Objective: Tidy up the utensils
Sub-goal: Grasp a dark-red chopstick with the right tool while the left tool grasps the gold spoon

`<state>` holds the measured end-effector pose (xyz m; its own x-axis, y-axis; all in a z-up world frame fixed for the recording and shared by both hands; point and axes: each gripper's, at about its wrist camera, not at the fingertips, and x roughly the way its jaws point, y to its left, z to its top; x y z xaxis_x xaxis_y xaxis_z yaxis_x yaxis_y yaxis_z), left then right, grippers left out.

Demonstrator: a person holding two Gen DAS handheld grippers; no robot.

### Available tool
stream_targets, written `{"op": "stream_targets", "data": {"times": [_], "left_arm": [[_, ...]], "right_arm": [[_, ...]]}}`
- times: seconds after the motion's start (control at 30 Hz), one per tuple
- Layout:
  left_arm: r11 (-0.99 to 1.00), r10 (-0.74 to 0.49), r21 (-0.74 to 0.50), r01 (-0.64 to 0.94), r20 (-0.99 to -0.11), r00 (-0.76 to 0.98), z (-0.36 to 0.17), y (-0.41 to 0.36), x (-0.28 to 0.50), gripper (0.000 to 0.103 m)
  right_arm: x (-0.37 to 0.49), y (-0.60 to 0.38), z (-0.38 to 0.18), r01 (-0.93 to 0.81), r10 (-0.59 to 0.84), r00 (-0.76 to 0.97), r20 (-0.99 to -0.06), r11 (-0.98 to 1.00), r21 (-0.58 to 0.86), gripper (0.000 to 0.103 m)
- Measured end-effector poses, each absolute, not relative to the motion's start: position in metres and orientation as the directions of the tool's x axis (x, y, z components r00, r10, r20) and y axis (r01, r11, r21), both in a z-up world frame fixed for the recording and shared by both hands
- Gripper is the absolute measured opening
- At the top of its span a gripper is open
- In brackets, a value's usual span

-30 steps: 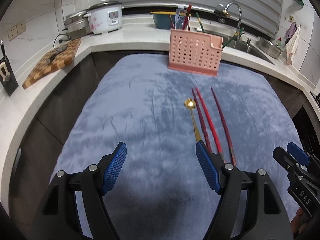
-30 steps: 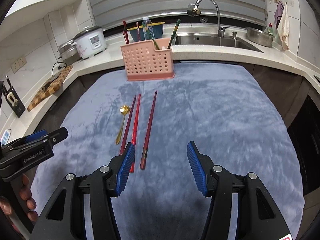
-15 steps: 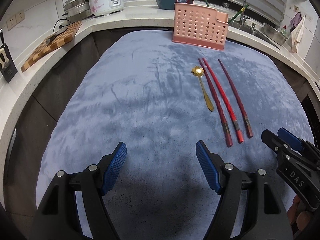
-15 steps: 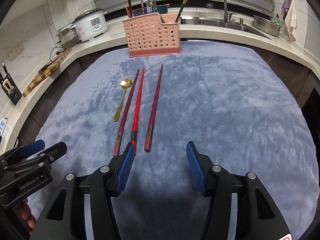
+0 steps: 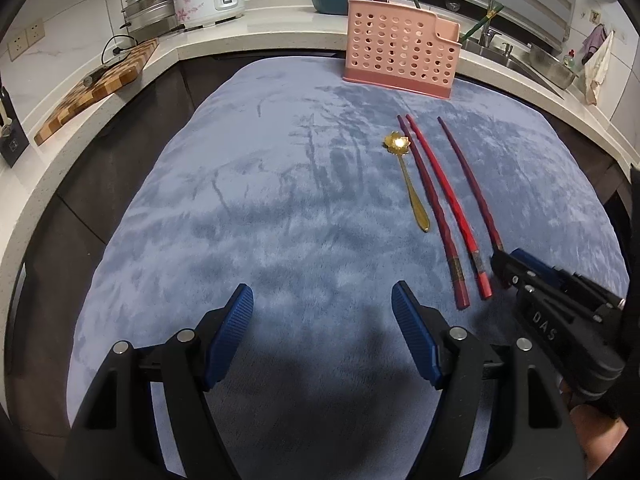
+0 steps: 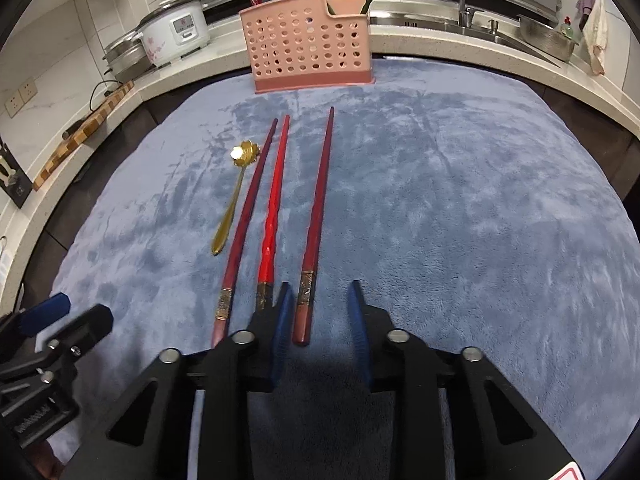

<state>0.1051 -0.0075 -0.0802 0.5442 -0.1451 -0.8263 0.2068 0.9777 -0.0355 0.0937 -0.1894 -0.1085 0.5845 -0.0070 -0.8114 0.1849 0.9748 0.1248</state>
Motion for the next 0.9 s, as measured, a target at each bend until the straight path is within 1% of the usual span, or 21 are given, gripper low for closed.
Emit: {"op": "stream_targets", "data": {"times": [0.1, 0.47, 0.57, 0.63, 0.67, 0.73, 0.9], "left_arm": [[0.976, -0.156, -0.044, 0.212, -0.823, 0.546, -0.079, -0.013, 0.112, 0.068], [0.962, -0.238, -0.129, 0.239, -0.823, 0.515, -0.091, -0.048, 0.149, 0.068], [0.961, -0.253, -0.154, 0.230, -0.829, 0.499, -0.098, -0.053, 0.158, 0.065], [0.961, -0.251, -0.156, 0.228, -0.836, 0.487, -0.103, -0.057, 0.163, 0.060], [0.961, -0.252, -0.158, 0.228, -0.840, 0.480, -0.105, -0.058, 0.164, 0.059], [0.960, -0.255, -0.162, 0.229, -0.845, 0.470, -0.109, -0.060, 0.167, 0.055], [0.961, -0.242, -0.144, 0.234, -0.847, 0.473, -0.116, -0.064, 0.166, 0.052]], "right_arm": [[0.093, -0.193, -0.111, 0.190, -0.016, 0.584, -0.812, 0.975, 0.118, 0.008], [0.084, -0.201, -0.113, 0.192, 0.009, 0.582, -0.813, 0.970, 0.148, 0.008], [0.082, -0.203, -0.113, 0.190, 0.015, 0.580, -0.814, 0.970, 0.154, 0.008], [0.082, -0.204, -0.114, 0.191, 0.019, 0.579, -0.815, 0.969, 0.159, 0.008], [0.082, -0.204, -0.114, 0.192, 0.020, 0.579, -0.815, 0.968, 0.160, 0.008], [0.082, -0.204, -0.114, 0.192, 0.023, 0.578, -0.816, 0.968, 0.163, 0.008], [0.082, -0.205, -0.115, 0.192, 0.026, 0.577, -0.816, 0.967, 0.167, 0.008]]}}
